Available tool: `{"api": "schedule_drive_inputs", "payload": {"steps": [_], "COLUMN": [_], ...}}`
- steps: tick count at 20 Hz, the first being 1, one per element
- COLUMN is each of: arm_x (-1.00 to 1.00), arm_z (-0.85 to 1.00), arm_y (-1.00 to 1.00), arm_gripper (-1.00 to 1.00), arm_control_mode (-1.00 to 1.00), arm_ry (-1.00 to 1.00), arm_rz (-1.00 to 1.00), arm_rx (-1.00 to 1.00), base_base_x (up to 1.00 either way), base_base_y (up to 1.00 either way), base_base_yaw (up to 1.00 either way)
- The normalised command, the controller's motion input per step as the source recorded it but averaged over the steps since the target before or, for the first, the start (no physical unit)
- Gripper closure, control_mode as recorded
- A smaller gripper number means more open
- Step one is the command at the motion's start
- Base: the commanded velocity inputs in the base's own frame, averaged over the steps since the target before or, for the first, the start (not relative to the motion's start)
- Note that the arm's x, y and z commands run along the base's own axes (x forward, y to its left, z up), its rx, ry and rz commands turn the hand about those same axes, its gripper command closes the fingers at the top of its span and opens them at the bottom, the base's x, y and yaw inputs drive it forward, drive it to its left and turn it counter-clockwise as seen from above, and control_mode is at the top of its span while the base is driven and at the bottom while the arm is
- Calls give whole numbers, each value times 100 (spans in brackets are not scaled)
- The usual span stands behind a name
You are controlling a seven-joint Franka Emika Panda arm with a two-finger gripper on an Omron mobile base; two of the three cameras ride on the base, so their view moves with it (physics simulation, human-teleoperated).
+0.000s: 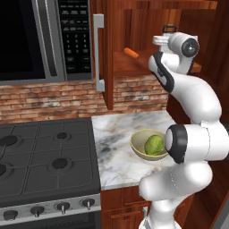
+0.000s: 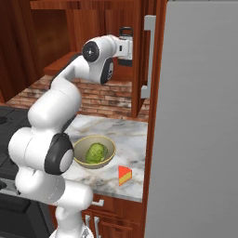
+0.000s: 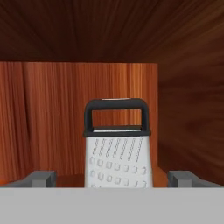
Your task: Pick the cheese from the fridge and the cheese grater from the cabinet and place them next to the salad bowl.
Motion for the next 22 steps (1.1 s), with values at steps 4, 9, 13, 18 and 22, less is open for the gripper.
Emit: {"api": "schedule_drive_inputs", "payload": {"steps": [4,9,13,18,22], "arm_x": [20,17,24,12,2], "arm_z": [0,0,-2,-1,0], "arm_y": [-4,-7,-9,-2,-14], "arm_gripper": [-100,-100,-100,-100,-100], "arm_control_mode": [-100,-100,-100,-100,-100], "arm_ry": [0,0,2,3,2], "arm_rz": [0,0,0,0,0], "arm_rx": [0,0,0,0,1], "base_base_x": [0,0,0,0,0], "base_base_y": [0,0,0,0,0], "base_base_yaw": [0,0,0,0,0]}}
